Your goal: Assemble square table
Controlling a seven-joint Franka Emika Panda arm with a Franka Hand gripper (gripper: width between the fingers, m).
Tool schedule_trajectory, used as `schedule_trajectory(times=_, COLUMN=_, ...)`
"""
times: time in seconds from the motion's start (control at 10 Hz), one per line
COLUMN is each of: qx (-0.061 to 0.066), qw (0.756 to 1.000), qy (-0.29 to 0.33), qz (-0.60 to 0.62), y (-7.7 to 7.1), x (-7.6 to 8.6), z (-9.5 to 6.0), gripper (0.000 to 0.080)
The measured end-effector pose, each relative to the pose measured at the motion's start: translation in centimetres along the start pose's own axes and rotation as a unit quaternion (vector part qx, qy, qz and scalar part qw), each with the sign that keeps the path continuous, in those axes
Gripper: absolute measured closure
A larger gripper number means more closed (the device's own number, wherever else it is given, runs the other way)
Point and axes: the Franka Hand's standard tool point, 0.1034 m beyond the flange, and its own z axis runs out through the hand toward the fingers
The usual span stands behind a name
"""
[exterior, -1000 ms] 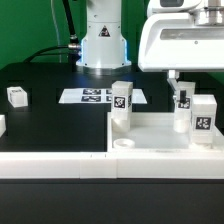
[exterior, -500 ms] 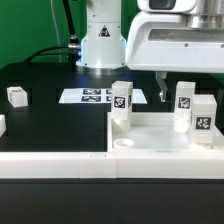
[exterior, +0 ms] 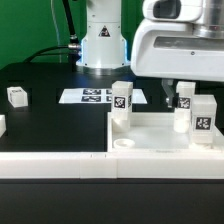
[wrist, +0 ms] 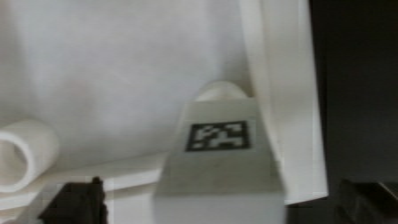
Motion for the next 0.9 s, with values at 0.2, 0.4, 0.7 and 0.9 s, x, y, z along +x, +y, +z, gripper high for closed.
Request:
schedule_trajectory(times=0.2, qx=-0.004, qw=1.000, qy=0.002, qz=0.012, y=-0.86, x=-0.30, z=0.86, gripper=0.0150)
schedule_trajectory(times=0.4, qx=-0.005, qw=1.000, qy=0.003, qz=0.030, y=-0.61, x=-0.19, z=0.89, gripper=0.0150)
schedule_trajectory(times=0.7, qx=-0.004, qw=0.990, qy=0.003, qz=0.142, y=-0.57, x=-0.18, z=0.91, gripper=0.0511)
schedule_trajectory(times=0.9, qx=-0.004, qw=0.977, qy=0.004, qz=0.211, y=-0.55, x=-0.18, z=0.91, gripper=0.0511)
